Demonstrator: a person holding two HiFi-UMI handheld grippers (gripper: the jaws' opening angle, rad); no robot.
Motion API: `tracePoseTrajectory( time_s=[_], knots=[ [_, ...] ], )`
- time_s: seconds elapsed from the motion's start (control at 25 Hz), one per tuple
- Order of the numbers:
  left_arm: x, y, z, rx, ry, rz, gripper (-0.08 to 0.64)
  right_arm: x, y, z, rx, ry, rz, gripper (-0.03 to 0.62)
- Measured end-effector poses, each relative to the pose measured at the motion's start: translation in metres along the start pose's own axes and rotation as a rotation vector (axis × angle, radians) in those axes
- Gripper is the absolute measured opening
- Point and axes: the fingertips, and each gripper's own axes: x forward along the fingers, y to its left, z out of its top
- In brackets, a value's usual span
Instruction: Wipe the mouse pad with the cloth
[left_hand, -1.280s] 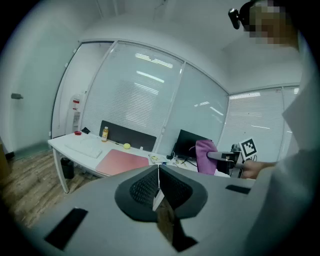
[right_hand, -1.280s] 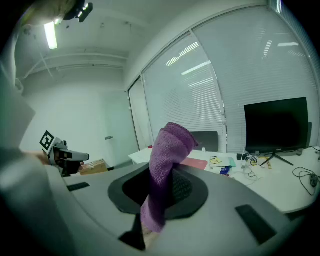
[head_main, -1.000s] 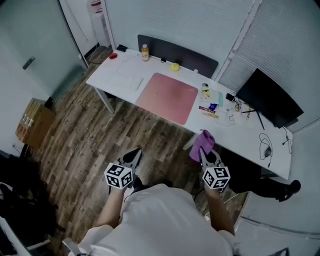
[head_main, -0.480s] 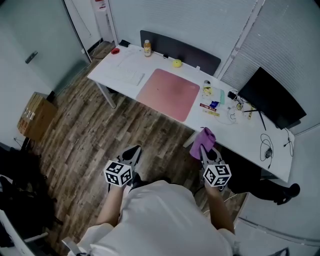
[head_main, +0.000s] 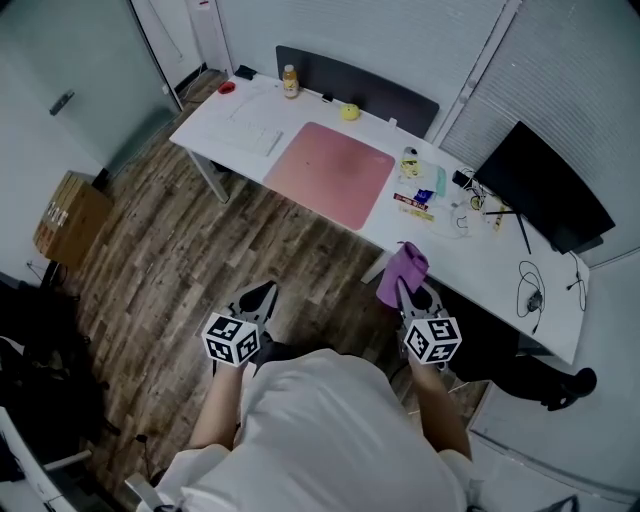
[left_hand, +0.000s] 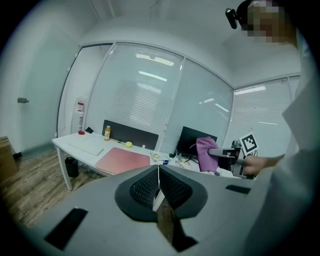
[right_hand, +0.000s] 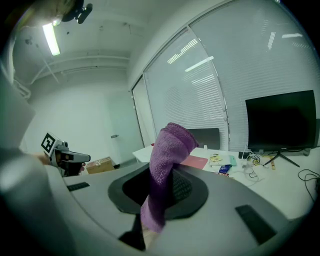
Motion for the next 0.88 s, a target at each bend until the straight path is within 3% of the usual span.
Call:
tracePoseTrajectory(
  time_s=[0.52,0.88],
  knots=[
    [0.01,-0.005,-0.006,-0.032,0.004,0.03,0.02,0.01,-0.014,-0.006,0.003,0.028,0.029,0.074],
    [0.03,0.019,0.009,-0.034,0.009,-0.006,0.02,0.038,-0.01,-0.005,0.009,0.049,0.007,0.074]
  ],
)
